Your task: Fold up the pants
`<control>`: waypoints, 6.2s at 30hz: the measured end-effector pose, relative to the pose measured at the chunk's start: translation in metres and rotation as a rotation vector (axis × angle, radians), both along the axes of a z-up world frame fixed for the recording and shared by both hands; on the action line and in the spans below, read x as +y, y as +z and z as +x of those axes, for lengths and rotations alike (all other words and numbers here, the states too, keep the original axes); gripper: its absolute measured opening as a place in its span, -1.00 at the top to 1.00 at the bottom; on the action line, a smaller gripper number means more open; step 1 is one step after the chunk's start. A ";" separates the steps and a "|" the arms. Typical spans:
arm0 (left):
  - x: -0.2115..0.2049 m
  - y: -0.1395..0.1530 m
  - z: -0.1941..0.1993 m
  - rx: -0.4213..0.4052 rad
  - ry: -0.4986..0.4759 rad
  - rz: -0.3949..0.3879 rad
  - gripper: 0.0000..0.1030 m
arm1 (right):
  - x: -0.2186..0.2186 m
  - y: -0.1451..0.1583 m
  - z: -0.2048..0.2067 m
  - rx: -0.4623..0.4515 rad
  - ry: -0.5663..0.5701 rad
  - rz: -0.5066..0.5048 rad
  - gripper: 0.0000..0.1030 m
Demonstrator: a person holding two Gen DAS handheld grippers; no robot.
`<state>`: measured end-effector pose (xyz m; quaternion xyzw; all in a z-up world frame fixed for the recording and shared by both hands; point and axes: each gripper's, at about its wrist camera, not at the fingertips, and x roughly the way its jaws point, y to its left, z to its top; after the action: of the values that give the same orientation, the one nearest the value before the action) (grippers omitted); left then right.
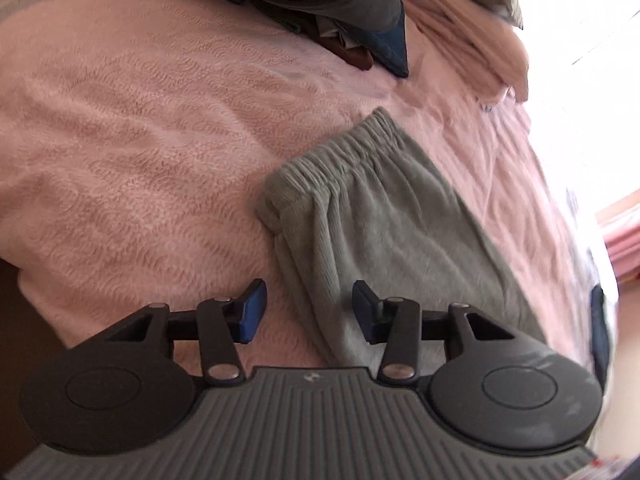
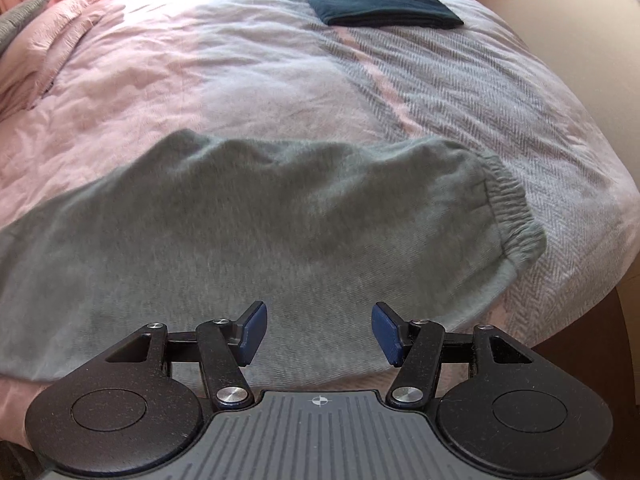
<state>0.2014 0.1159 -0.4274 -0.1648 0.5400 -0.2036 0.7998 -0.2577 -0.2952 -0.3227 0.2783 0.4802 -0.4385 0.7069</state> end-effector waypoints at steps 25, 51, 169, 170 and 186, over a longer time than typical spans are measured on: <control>-0.172 0.126 -0.118 -0.777 -0.673 0.164 0.80 | -0.019 -0.016 -0.036 0.015 -0.166 -0.062 -0.07; -0.214 0.050 -0.186 -0.320 -0.874 0.176 0.31 | -0.006 -0.073 0.009 -0.650 0.037 0.344 -0.07; -0.293 0.032 -0.283 -0.253 -0.882 0.412 0.38 | -0.105 -0.106 -0.267 -0.878 -0.579 0.068 0.00; -0.292 0.032 -0.281 -0.248 -0.869 0.409 0.38 | -0.107 -0.110 -0.267 -0.921 -0.553 0.097 0.00; -0.254 0.028 -0.251 -0.183 -0.734 0.342 0.38 | -0.110 -0.137 -0.255 -1.002 -0.511 0.188 0.19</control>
<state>-0.0500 -0.1385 -0.3991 0.1928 0.5156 -0.3963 0.7348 -0.5132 -0.4055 -0.4599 0.6214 0.0406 -0.3652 0.6920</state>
